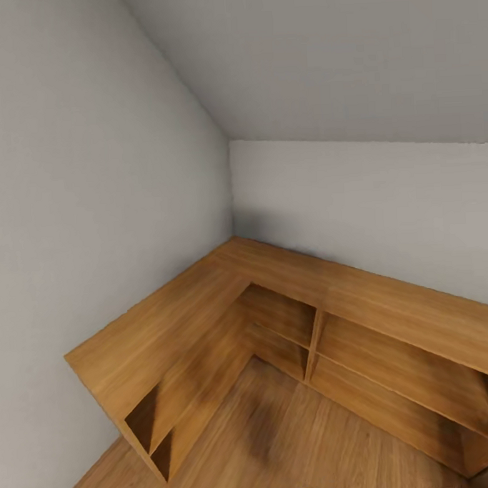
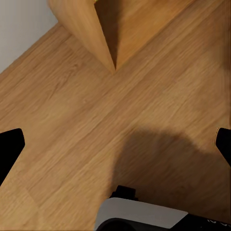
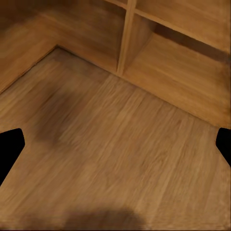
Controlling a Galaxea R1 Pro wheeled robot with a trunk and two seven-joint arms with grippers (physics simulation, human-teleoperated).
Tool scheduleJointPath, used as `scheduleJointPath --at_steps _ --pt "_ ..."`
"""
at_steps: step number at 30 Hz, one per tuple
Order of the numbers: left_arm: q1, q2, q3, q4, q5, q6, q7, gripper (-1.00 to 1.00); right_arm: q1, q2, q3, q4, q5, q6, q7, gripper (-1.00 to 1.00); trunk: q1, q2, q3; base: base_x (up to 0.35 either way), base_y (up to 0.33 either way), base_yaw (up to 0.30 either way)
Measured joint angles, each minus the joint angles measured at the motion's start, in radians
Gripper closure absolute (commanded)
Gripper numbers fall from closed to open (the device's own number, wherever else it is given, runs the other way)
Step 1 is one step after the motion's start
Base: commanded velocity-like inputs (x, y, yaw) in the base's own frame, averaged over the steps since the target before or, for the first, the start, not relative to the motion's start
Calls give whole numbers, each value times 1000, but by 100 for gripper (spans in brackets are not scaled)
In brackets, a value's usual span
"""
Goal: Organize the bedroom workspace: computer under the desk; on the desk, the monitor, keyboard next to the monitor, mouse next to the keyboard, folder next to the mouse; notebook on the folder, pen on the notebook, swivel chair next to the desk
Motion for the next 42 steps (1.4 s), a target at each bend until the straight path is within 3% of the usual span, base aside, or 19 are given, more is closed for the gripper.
scheduleJointPath --at_steps 2,5,9,20,42 --pt "0 0 -1 0 -1 -1 0 -100 2 -1 2 30 1 -8 1 -100 0 0 0 35 119 -292" --pt "0 0 -1 0 -1 -3 0 -100 18 0 8 56 7 -130 4 -100 0 0 0 123 248 -292" --pt "0 0 -1 0 -1 -4 0 -100 40 2 8 60 9 -201 6 -100 0 0 2 155 290 -292" --pt "0 -1 -2 0 -3 -3 0 -100 46 0 8 60 12 -217 13 -100 0 0 9 116 278 -291" --pt "0 1 0 0 -1 -2 0 -100 47 3 8 59 10 -212 18 -100 0 0 17 28 11 -265"
